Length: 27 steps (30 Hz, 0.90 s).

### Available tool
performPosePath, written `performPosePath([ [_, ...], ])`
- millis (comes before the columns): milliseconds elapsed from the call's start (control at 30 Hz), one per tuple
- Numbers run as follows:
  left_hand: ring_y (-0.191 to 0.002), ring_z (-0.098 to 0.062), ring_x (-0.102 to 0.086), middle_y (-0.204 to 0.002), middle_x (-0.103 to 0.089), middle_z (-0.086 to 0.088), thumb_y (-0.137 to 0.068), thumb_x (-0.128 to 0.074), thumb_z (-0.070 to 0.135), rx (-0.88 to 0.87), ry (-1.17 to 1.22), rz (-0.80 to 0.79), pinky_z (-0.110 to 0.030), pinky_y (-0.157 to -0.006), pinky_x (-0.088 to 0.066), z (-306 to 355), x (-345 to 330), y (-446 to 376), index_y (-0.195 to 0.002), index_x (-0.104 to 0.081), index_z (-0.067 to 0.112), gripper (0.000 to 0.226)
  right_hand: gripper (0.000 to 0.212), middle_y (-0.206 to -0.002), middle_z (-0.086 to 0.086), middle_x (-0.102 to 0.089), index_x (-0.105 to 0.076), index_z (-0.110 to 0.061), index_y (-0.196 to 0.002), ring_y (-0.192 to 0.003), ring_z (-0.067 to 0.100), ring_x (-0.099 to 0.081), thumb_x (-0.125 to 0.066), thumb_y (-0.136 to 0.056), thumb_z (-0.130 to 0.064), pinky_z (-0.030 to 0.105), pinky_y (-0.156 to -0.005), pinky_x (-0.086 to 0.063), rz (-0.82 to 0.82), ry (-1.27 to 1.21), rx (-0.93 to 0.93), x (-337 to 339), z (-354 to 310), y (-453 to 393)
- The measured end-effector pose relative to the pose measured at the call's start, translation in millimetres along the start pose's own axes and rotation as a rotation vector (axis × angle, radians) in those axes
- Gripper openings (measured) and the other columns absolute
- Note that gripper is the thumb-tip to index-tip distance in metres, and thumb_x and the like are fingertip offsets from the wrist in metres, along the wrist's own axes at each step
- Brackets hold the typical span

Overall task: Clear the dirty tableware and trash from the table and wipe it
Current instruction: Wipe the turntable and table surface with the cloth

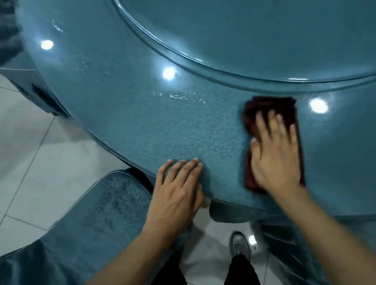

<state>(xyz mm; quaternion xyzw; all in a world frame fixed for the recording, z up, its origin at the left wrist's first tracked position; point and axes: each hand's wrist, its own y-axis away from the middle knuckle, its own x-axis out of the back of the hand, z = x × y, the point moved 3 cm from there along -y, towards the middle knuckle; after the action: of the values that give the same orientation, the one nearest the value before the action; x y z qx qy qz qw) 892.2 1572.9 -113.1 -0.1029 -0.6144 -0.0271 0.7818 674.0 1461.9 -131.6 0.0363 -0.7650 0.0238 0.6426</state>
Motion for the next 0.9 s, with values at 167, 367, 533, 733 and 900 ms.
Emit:
performPosePath([
  [167,-0.140,-0.035,-0.041,-0.155,-0.041,-0.015,-0.097,-0.049,0.036,0.211,-0.035,-0.013,-0.049,-0.119,-0.029,-102.1,21.7,7.3,-0.148,-0.047,0.009,0.057,0.063,-0.167,0.003,-0.014,-0.013,-0.025,-0.161,-0.155,0.016,-0.008,-0.027,-0.101,-0.037,0.046,-0.126,-0.008,-0.035,0.012,-0.012,-12.6,-74.2,63.8],
  [367,-0.154,-0.032,-0.019,-0.166,-0.020,-0.016,-0.098,-0.033,0.064,0.168,-0.030,-0.145,-0.044,-0.127,-0.014,-174.7,24.0,-6.4,-0.159,-0.027,0.012,0.081,0.063,-0.166,0.006,-0.022,-0.021,-0.024,-0.159,-0.154,0.019,-0.015,-0.025,-0.098,-0.039,0.046,-0.125,-0.007,0.009,0.022,-0.042,-21.1,-105.7,-63.8],
  [533,-0.157,-0.026,-0.001,-0.170,-0.002,-0.012,-0.098,-0.026,0.068,0.123,-0.015,-0.216,-0.042,-0.128,-0.004,-183.8,23.1,-1.8,-0.163,-0.010,0.017,0.084,0.058,-0.165,0.009,-0.023,-0.022,-0.022,-0.159,-0.153,0.022,-0.014,-0.026,-0.103,-0.038,0.045,-0.125,-0.001,-0.055,0.036,-0.070,-30.2,-135.7,-124.9],
  [733,-0.157,-0.025,0.000,-0.170,-0.002,-0.012,-0.097,-0.019,0.070,0.157,-0.020,-0.248,-0.040,-0.128,-0.002,-179.5,26.4,-2.7,-0.163,-0.008,0.017,0.085,0.063,-0.166,0.005,-0.019,-0.020,-0.024,-0.160,-0.154,0.019,-0.014,-0.026,-0.098,-0.037,0.045,-0.125,-0.008,-0.042,-0.040,0.217,-33.4,-208.8,-25.8],
  [900,-0.157,-0.018,0.004,-0.170,0.002,-0.004,-0.094,-0.020,0.073,0.165,0.013,-0.257,-0.033,-0.127,0.001,-180.1,33.7,-4.7,-0.163,-0.007,0.023,0.087,0.061,-0.167,0.002,-0.016,-0.018,-0.025,-0.160,-0.154,0.016,-0.011,-0.031,-0.101,-0.036,0.045,-0.125,-0.009,-0.041,-0.064,0.249,-41.9,-228.0,19.2],
])
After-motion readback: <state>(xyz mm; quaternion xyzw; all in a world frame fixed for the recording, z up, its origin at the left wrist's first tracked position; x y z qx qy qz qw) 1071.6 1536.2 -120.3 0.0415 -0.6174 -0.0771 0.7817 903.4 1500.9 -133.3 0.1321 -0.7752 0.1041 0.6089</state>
